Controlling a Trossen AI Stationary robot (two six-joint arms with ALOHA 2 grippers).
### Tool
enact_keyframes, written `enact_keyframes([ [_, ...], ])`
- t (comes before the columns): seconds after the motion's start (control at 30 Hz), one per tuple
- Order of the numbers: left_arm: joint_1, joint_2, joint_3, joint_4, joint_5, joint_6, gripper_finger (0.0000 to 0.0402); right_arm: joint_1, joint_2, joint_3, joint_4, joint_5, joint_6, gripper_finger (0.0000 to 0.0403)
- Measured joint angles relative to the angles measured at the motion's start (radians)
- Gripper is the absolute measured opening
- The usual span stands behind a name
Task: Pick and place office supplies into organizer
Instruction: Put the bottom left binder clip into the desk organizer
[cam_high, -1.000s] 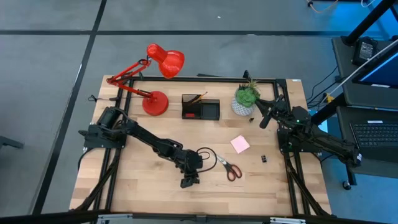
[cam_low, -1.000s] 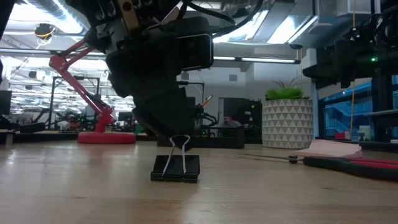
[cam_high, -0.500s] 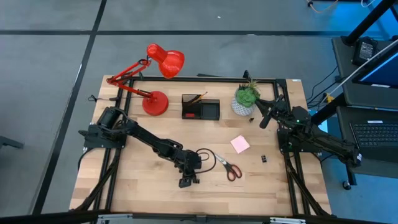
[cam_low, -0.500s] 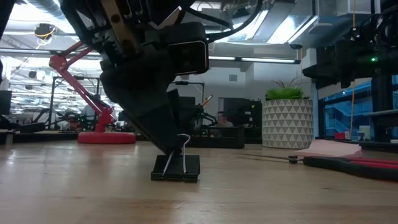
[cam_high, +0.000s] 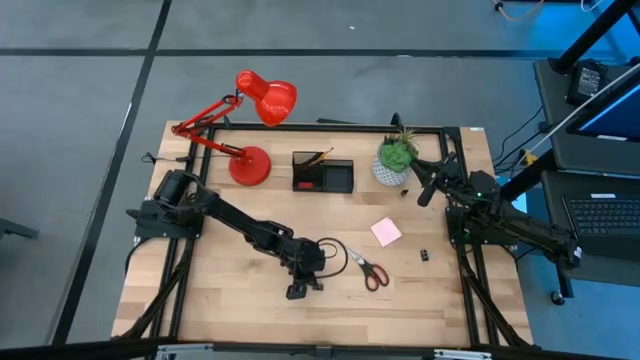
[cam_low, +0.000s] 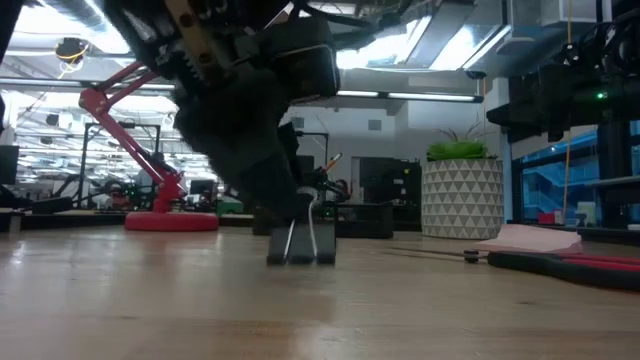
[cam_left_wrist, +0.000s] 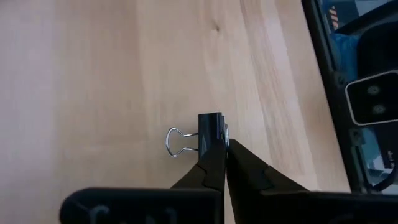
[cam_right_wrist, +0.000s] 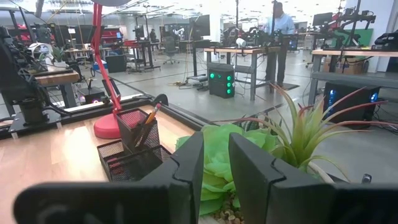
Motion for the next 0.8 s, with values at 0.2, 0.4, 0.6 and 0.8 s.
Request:
enact_keyframes([
  [0.2,0.051,-0.079,-0.001,-0.124,-0.063,0.060,0.0003,0.000,0.000,0.000,0.000,0.000,0.000,0.0080],
  [0.4,0.127,-0.186,-0.001,-0.256,-0.282,0.228,0.0003,0.000,0.000,0.000,0.000,0.000,-0.004,0.0080],
  [0.6,0.224,-0.260,0.000,-0.308,-0.525,0.381,0.0003,0.000,0.000,0.000,0.000,0.000,-0.012,0.0080],
  [0.8,0.335,-0.268,0.000,-0.330,-0.558,0.477,0.0003,0.000,0.000,0.000,0.001,0.000,-0.029,0.0080],
])
